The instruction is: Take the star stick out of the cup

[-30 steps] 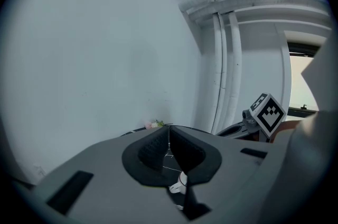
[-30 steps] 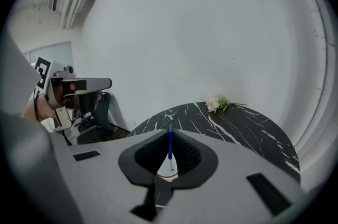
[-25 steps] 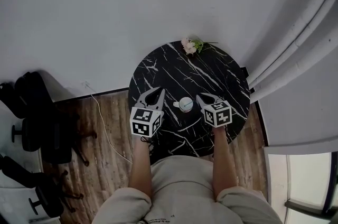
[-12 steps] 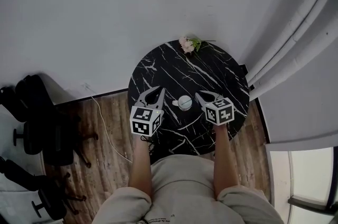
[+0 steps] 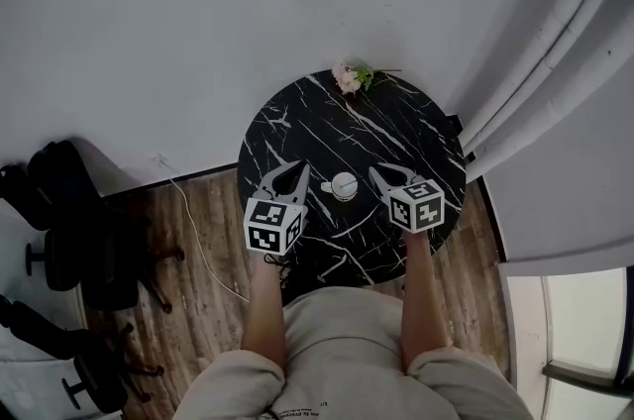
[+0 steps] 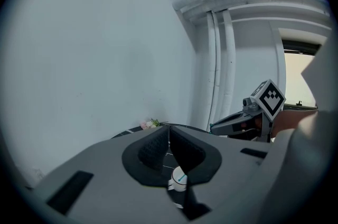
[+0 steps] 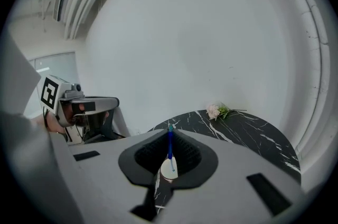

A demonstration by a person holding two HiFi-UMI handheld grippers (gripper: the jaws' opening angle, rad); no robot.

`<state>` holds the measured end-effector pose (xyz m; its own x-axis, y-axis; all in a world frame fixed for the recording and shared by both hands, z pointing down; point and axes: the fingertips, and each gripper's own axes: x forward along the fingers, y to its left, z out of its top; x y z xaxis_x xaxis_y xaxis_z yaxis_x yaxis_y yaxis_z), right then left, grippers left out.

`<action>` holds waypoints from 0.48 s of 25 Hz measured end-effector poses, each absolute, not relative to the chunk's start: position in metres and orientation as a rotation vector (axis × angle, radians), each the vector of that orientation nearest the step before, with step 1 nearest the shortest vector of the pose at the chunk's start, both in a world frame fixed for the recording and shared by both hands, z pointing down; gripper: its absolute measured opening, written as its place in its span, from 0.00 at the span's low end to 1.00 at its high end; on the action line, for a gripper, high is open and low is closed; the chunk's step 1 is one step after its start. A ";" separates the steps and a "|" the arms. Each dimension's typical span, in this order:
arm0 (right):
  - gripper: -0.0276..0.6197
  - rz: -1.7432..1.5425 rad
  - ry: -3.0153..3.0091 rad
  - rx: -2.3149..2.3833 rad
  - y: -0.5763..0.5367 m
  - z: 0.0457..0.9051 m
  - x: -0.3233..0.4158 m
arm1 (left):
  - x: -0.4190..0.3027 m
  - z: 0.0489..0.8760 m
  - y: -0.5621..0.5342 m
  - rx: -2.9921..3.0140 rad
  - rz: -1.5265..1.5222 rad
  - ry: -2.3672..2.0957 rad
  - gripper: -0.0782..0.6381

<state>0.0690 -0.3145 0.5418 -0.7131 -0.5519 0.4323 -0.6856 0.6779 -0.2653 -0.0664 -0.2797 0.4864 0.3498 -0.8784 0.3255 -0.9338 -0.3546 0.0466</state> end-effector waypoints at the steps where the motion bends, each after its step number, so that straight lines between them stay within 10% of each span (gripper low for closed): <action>1: 0.11 0.608 -2.586 0.981 -0.313 0.540 0.069 | -0.066 0.487 -0.278 2.386 0.359 -1.632 0.14; 12: 0.11 0.607 -2.633 1.018 -0.298 0.528 0.077 | -0.053 0.498 -0.263 2.372 0.356 -1.606 0.14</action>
<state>0.0774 -0.2981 0.5284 -0.7232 -0.5797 0.3754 -0.6856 0.6683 -0.2887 -0.0525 -0.2633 0.4977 0.3612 -0.8685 0.3394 -0.9306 -0.3588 0.0721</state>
